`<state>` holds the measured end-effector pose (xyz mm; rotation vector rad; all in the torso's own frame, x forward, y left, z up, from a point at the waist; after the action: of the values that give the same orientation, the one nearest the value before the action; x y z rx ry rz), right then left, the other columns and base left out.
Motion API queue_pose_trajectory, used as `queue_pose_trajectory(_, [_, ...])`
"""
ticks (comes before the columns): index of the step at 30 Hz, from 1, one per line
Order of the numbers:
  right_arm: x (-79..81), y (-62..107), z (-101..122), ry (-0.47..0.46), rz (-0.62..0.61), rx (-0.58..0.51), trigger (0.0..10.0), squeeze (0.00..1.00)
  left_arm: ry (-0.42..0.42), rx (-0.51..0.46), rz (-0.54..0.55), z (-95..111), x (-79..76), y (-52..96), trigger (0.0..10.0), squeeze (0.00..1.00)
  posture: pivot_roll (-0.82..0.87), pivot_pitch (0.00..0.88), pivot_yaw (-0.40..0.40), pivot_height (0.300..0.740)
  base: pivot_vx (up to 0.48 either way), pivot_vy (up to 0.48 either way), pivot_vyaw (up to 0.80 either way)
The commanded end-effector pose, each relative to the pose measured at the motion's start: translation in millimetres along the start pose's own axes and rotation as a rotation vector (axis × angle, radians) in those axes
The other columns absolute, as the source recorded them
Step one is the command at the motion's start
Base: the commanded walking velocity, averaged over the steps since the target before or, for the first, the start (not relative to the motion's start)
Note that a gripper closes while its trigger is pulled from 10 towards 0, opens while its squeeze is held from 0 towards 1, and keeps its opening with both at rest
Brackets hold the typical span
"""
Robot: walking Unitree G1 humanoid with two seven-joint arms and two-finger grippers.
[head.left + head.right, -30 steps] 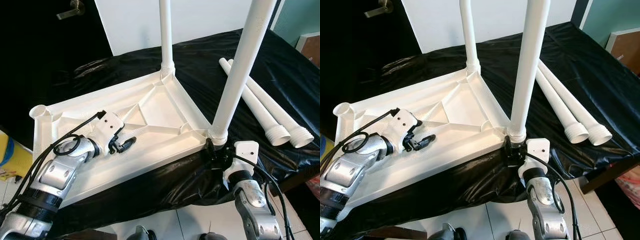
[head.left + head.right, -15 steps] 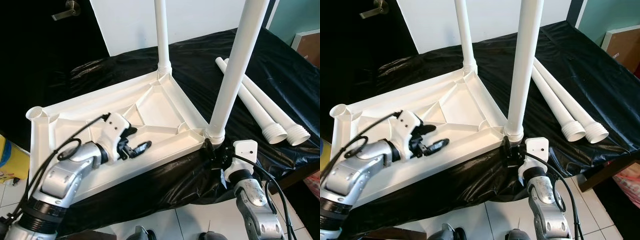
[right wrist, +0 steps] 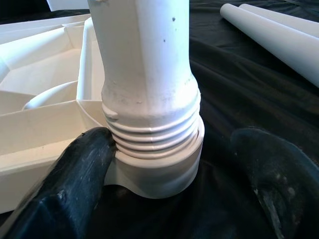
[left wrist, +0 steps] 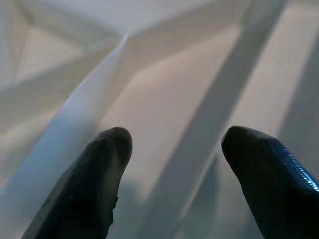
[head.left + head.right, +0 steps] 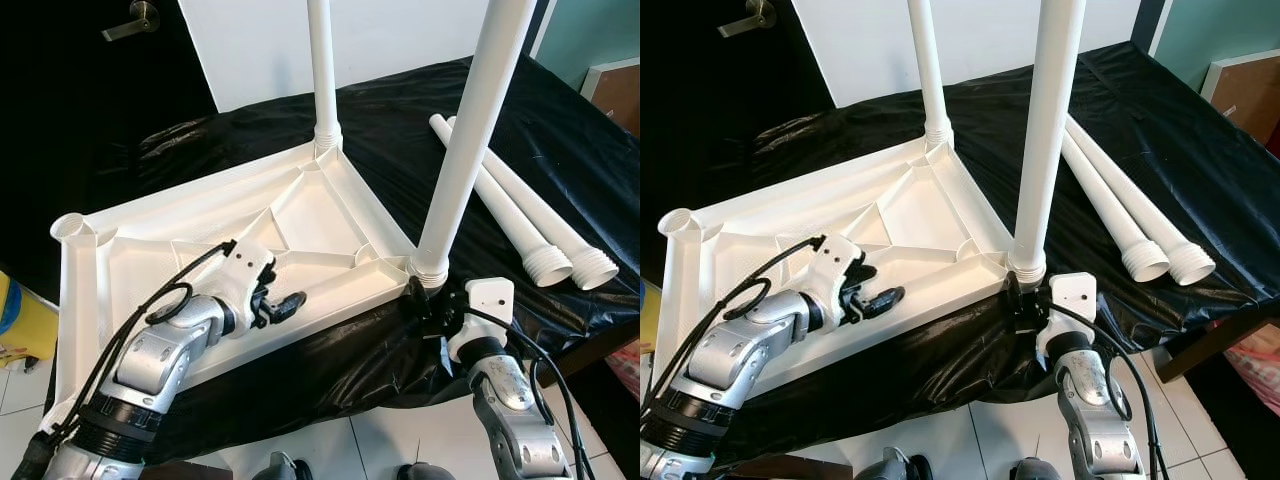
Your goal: Building children table
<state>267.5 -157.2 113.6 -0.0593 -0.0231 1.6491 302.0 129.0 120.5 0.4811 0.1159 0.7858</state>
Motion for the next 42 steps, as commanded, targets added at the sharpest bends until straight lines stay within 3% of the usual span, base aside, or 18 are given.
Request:
queue_pose_trajectory(1, [0.0, 0.2, -5, -0.007, -0.003, 0.028, 10.0, 0.0, -0.002, 0.043, 0.109, -6, 12.3, 1.8, 10.0, 0.0, -0.08, 0.12, 0.096, 0.74, 0.0, 0.0, 0.0])
queue_pose_trajectory(9, [0.9, -1.3, -4, -0.003, 0.002, 0.024, 10.0, 0.0, 0.008, 0.069, 0.094, -8, 10.3, 3.0, 10.0, 0.0, -0.07, 0.114, 0.098, 0.74, 0.0, 0.0, 0.0])
queue_pose_trajectory(10, [1.0, -1.7, -4, -0.003, 0.003, 0.023, 10.0, 0.0, 0.0, 0.087, 0.093, -10, 10.2, 2.9, 9.3, 0.0, -0.07, 0.112, 0.098, 0.74, 0.0, 0.0, 0.0])
queue_pose_trajectory(12, [1.1, -2.0, -4, -0.003, 0.003, 0.022, 10.0, 0.0, -0.007, 0.1, 0.093, -11, 10.3, 2.6, 9.3, 0.0, -0.07, 0.112, 0.098, 0.74, 0.0, 0.0, 0.0])
queue_pose_trajectory(13, [1.1, -2.3, -4, -0.004, 0.003, 0.022, 10.0, 0.0, -0.007, 0.122, 0.098, -14, 11.0, 2.4, 6.5, 0.0, -0.07, 0.112, 0.098, 0.74, 0.0, 0.0, 0.0])
queue_pose_trajectory(14, [1.4, -2.5, -4, -0.004, 0.004, 0.022, 10.0, 0.0, -0.015, 0.15, 0.105, -17, 12.1, 2.2, 2.2, 0.0, -0.07, 0.111, 0.098, 0.74, 0.0, 0.0, 0.0])
queue_pose_trajectory(15, [1.6, -2.8, -4, -0.004, 0.005, 0.021, 10.0, 0.0, -0.006, 0.169, 0.119, -20, 13.8, 2.0, 0.0, 0.0, -0.08, 0.109, 0.1, 0.74, 0.0, 0.0, 0.0])
queue_pose_trajectory(20, [0.1, -4.7, -3, -0.002, 0.001, 0.016, 10.0, 0.0, -0.017, 0.196, 0.154, -22, 18.6, -0.5, 0.0, 0.0, -0.08, 0.105, 0.101, 0.74, 0.0, 0.0, 0.0])
queue_pose_trajectory(30, [-0.5, -6.4, -2, -0.001, -0.002, 0.01, 10.0, 0.0, -0.003, 0.131, 0.172, -5, 18.5, -8.6, 0.0, 0.0, -0.08, 0.103, 0.102, 0.74, 0.0, 0.0, 0.0])
queue_pose_trajectory(31, [-1.3, -8.9, -1, -0.002, -0.006, 0.005, 10.0, 0.0, 0.012, 0.091, 0.188, 4, 16.2, -15.8, 0.0, 0.0, -0.08, 0.104, 0.104, 0.74, 0.0, 0.0, 0.0])
queue_pose_trajectory(35, [-1.5, -11.1, 0, -0.003, -0.009, -0.001, 10.0, 0.0, 0.034, 0.049, 0.201, 12, 12.8, -22.2, 0.0, 0.0, -0.08, 0.104, 0.104, 0.74, 0.0, 0.0, 0.0])
queue_pose_trajectory(37, [-1.7, -12.6, 1, -0.003, -0.011, -0.005, 10.0, 0.0, 0.022, -0.028, 0.198, 25, 6.1, -28.2, 0.5, 0.0, -0.08, 0.103, 0.102, 0.74, 0.0, 0.0, 0.0])
queue_pose_trajectory(38, [-1.6, -13.7, 2, -0.004, -0.012, -0.007, 10.0, 0.0, -0.005, -0.068, 0.183, 33, -0.3, -31.4, 4.3, 0.0, -0.08, 0.103, 0.102, 0.74, 0.0, 0.0, 0.0])
queue_pose_trajectory(39, [-1.4, -14.4, 2, -0.004, -0.013, -0.008, 10.0, 0.0, -0.029, -0.093, 0.168, 38, -5.6, -33.6, 10.0, 0.0, -0.08, 0.103, 0.102, 0.74, 0.0, 0.0, 0.0])
queue_pose_trajectory(42, [-0.6, -15.4, 3, -0.004, -0.012, -0.012, 10.0, 0.0, -0.033, -0.132, 0.139, 45, -16.1, -37.1, 10.0, 0.0, -0.08, 0.103, 0.103, 0.74, 0.0, 0.0, 0.0])
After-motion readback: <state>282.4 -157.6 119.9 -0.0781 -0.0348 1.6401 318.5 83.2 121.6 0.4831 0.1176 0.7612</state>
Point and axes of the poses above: a point about 5 cm out from each wrist's last joint towards the gripper, its own y axis pointing back from the gripper into the wrist, its own z axis along the axis of the wrist's last joint, x = y × z, the point moved 2 cm from there along -y, pointing out of the wrist towards the gripper, and after that the axes turned 1 degree about -y, right-handed, at the moved point
